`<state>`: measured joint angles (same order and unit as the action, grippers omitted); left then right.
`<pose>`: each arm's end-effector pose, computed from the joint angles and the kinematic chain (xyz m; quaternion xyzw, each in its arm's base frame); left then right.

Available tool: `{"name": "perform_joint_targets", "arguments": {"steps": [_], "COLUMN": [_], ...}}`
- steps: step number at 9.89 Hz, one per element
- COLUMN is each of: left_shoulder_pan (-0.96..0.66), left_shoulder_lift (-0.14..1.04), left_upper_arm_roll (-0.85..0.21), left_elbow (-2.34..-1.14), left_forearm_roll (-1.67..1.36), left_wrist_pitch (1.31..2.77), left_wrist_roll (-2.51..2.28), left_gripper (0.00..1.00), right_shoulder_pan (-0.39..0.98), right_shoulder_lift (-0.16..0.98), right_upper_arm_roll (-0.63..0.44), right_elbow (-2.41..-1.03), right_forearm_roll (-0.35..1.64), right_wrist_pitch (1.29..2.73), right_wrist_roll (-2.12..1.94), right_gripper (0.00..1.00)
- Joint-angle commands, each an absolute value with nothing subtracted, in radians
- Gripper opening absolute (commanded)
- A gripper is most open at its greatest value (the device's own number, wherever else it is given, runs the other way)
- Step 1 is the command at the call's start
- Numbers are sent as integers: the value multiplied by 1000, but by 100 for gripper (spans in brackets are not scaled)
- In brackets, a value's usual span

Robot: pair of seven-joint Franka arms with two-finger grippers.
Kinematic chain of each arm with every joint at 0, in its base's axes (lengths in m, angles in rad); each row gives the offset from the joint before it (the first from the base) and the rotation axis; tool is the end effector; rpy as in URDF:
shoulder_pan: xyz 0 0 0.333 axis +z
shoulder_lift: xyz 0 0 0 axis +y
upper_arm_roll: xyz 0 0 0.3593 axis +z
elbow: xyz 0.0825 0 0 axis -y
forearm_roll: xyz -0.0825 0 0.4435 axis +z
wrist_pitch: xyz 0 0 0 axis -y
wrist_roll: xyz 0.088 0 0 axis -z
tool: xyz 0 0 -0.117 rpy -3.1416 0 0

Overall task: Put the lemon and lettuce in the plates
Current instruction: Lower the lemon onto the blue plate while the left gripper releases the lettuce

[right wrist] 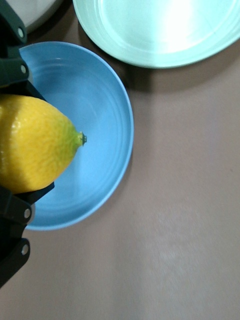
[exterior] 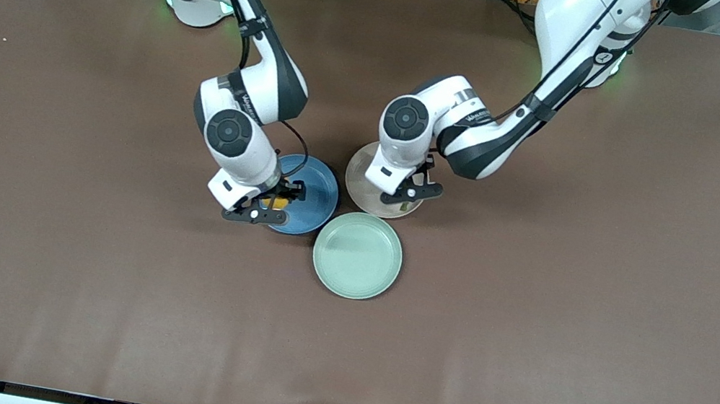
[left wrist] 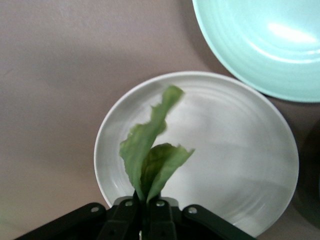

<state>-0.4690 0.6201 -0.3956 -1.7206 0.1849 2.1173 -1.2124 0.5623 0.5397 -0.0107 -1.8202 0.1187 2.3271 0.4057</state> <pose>0.4904 -0.5233 0.2224 -0.9855 -0.1413 0.0781 0.0518 0.6035 0.3753 0.2225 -0.9986 -0.0322 0.0327 0.0278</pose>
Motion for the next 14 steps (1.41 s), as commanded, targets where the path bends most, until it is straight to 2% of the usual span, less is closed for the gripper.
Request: {"name": "perform_joint_targets", "arguments": {"steps": [1, 3, 6, 7, 8, 9, 10, 14], "left_shoulder_pan": [-474, -480, -466, -448, -430, -407, -373, -256], "left_shoulder_lift": [614, 614, 603, 601, 600, 598, 598, 591], "left_upper_arm_roll": [-397, -396, -384, -365, -345, -330, -330, -331], "left_elbow": [-1724, -1724, -1707, -1685, -1669, -1664, -1664, -1651], "left_forearm_roll": [210, 210, 212, 212, 215, 253, 287, 299], "left_wrist_pitch": [2112, 2111, 2111, 2111, 2112, 2112, 2112, 2115], "left_wrist_roll": [-1244, -1246, -1241, -1230, -1212, -1174, -1154, -956], "left_gripper": [99, 100, 100, 100, 100, 100, 100, 100], "right_shoulder_pan": [590, 600, 601, 601, 601, 598, 597, 584], "right_shoulder_lift": [561, 590, 607, 614, 618, 618, 618, 601], "right_upper_arm_roll": [-14, -14, -15, -15, -15, -15, -15, -15], "right_elbow": [-1830, -1850, -1850, -1848, -1850, -1848, -1848, -1842], "right_forearm_roll": [130, 129, 121, 120, 120, 121, 121, 133], "right_wrist_pitch": [2373, 2440, 2450, 2451, 2453, 2450, 2447, 2433], "right_wrist_roll": [455, 457, 457, 457, 457, 457, 457, 457], "right_gripper": [39, 39, 40, 44, 56, 84, 100, 100]}}
